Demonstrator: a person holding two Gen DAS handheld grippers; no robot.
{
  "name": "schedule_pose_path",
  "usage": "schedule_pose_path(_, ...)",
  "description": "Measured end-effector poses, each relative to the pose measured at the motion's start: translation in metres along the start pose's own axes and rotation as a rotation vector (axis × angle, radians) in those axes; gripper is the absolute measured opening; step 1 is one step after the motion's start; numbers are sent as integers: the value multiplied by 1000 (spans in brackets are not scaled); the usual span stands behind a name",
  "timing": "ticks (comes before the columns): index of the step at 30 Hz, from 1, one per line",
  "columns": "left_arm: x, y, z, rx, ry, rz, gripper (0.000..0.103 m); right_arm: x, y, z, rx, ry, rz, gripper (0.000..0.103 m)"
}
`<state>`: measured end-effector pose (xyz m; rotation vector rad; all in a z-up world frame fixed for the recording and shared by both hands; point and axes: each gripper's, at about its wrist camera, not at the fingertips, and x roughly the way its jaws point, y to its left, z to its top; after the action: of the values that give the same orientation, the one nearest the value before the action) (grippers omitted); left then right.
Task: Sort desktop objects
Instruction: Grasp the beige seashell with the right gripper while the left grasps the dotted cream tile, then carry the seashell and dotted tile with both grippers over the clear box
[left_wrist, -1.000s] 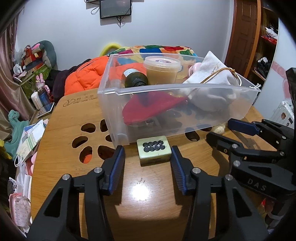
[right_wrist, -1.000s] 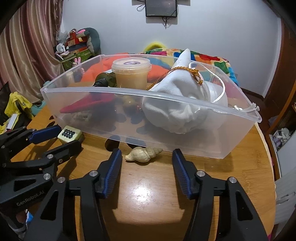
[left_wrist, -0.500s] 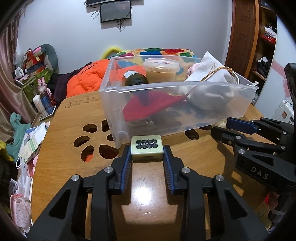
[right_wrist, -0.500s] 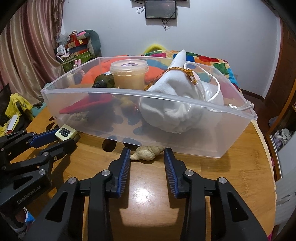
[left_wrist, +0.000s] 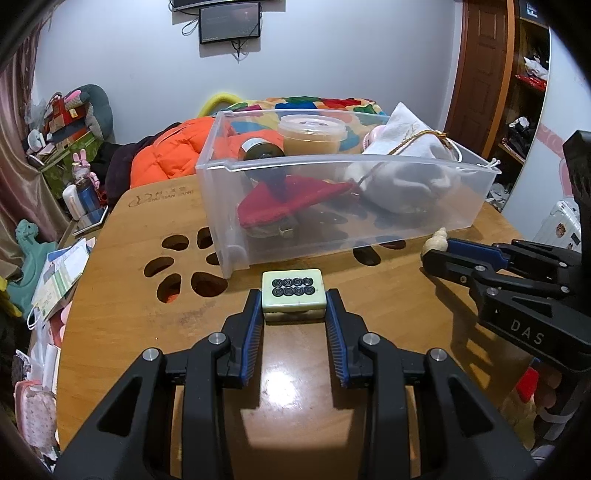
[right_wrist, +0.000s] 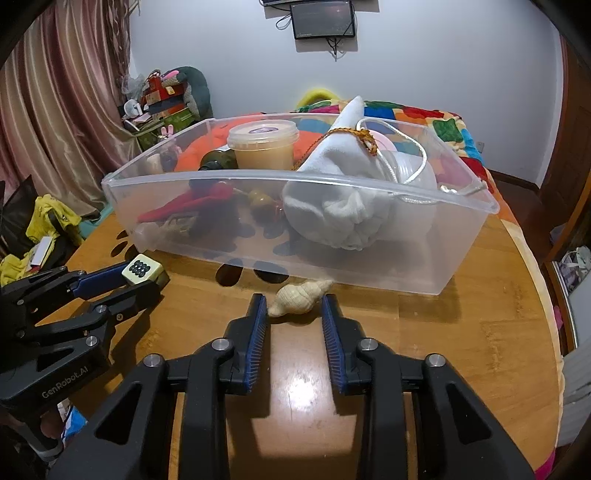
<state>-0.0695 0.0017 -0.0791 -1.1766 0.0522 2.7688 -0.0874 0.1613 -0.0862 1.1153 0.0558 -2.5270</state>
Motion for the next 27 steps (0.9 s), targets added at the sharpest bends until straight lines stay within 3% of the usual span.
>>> schedule_pose_path(14, -21, -11, 2, 6, -45, -24, 33, -23, -3, -15, 9, -19, 22, 23)
schedule_pose_path(27, -43, -22, 14, 26, -96, -30, 33, -57, -2, -3, 4, -98, 14, 23)
